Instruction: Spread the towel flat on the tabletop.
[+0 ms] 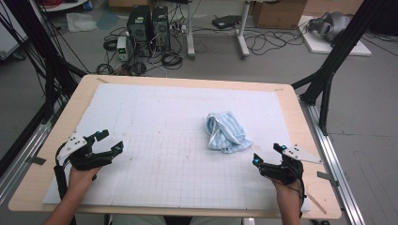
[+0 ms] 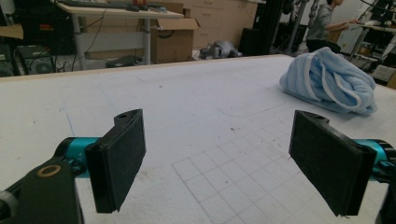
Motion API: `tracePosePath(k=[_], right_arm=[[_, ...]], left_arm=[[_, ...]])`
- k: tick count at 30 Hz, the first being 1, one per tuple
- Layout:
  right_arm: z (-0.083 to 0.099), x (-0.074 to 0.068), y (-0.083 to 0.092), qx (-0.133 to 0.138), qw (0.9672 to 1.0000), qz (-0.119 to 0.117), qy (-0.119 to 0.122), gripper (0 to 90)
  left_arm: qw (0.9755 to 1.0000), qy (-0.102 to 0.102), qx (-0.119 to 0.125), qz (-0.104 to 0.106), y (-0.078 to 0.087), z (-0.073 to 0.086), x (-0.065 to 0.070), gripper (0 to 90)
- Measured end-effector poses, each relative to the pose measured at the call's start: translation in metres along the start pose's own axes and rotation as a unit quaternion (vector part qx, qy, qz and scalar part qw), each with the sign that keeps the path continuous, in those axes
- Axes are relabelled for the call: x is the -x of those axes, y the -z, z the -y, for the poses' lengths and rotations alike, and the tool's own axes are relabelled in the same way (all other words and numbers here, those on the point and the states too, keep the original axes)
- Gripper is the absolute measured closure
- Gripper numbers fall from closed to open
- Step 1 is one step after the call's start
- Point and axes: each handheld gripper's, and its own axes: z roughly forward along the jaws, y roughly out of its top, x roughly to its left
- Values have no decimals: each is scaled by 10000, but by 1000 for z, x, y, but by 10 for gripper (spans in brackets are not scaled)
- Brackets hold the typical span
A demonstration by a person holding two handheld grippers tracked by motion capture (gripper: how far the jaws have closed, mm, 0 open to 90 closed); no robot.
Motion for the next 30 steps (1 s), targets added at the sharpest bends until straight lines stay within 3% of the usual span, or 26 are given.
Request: tracePosePath(k=[4, 16, 22, 26, 29, 30], right_arm=[[-5, -3, -2, 52, 9997, -214, -91, 82], [-20, -31, -19, -109, 9973, -719, 140, 82], [-24, -40, -30, -224, 9970, -722, 181, 83], [-34, -47, -40, -298, 9966, -664, 376, 82], [-41, -50, -51, -422, 9961, -655, 418, 82], [-45, -52, -62, -533, 9956, -630, 437, 83]], left_arm=[[10000, -6, -15, -19, 0, 0, 0, 190], [10000, -35, -18, -19, 1, 0, 1, 191], [10000, -39, 1, -27, 2, 0, 1, 193], [10000, -28, -1, -21, 1, 0, 1, 193], [10000, -35, -3, -14, 0, 0, 1, 194], [10000, -38, -3, -9, 0, 0, 1, 195]])
